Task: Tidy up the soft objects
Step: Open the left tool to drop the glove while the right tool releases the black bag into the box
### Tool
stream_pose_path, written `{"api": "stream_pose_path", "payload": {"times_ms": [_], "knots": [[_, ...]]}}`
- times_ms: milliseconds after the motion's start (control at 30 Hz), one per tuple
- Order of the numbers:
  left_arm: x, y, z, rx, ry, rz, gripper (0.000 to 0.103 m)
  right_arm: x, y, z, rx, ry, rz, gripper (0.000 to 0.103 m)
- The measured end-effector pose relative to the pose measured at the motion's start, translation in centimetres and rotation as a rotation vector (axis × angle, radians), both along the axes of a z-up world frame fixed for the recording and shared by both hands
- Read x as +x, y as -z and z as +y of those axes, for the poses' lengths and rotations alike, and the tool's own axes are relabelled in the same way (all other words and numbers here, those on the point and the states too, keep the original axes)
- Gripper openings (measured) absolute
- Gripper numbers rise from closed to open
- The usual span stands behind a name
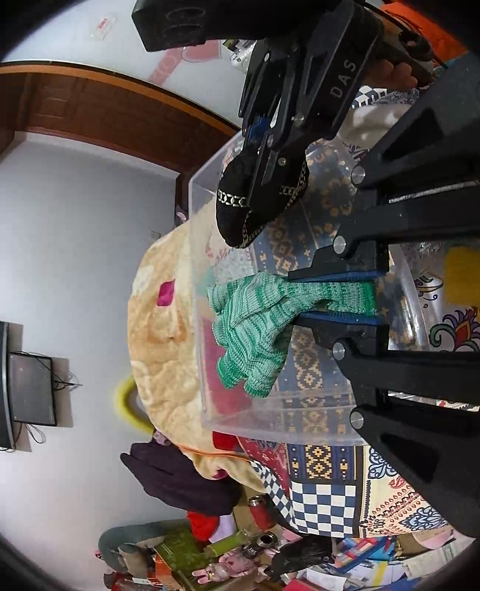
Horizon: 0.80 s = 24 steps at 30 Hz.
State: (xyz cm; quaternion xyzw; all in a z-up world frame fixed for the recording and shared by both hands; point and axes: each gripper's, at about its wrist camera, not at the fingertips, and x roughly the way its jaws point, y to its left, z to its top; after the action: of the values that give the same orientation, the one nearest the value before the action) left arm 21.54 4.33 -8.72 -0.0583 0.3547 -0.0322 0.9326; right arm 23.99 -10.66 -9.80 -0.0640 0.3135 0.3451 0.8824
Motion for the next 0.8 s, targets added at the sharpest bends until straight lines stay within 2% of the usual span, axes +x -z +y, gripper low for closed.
{"api": "stream_pose_path", "payload": {"times_ms": [133, 267, 333, 433, 567, 800], "knots": [[-0.3, -0.1, 0.0, -0.012, 0.001, 0.002, 0.029, 0.0, -0.4, 0.4, -0.008, -0.013, 0.013, 0.037], [-1.3, -1.0, -0.4, 0.004, 0.007, -0.024, 0.040, -0.5, -1.0, 0.3, -0.008, -0.012, -0.005, 0.039], [-2.0, -1.7, -0.6, 0.011, 0.014, -0.044, 0.043, -0.9, -1.4, 0.2, -0.005, -0.011, -0.016, 0.039], [-3.3, -2.8, -0.7, 0.020, 0.025, -0.075, 0.045, -1.6, -2.2, -0.3, 0.010, -0.004, -0.040, 0.045], [-6.4, -4.5, -0.6, 0.044, 0.029, -0.147, 0.060, -3.6, -3.1, -1.7, 0.051, 0.010, -0.080, 0.059], [-10.9, -5.1, -1.9, 0.117, 0.055, -0.208, 0.068, -7.6, -3.9, -4.1, 0.110, 0.026, -0.137, 0.065]]}}
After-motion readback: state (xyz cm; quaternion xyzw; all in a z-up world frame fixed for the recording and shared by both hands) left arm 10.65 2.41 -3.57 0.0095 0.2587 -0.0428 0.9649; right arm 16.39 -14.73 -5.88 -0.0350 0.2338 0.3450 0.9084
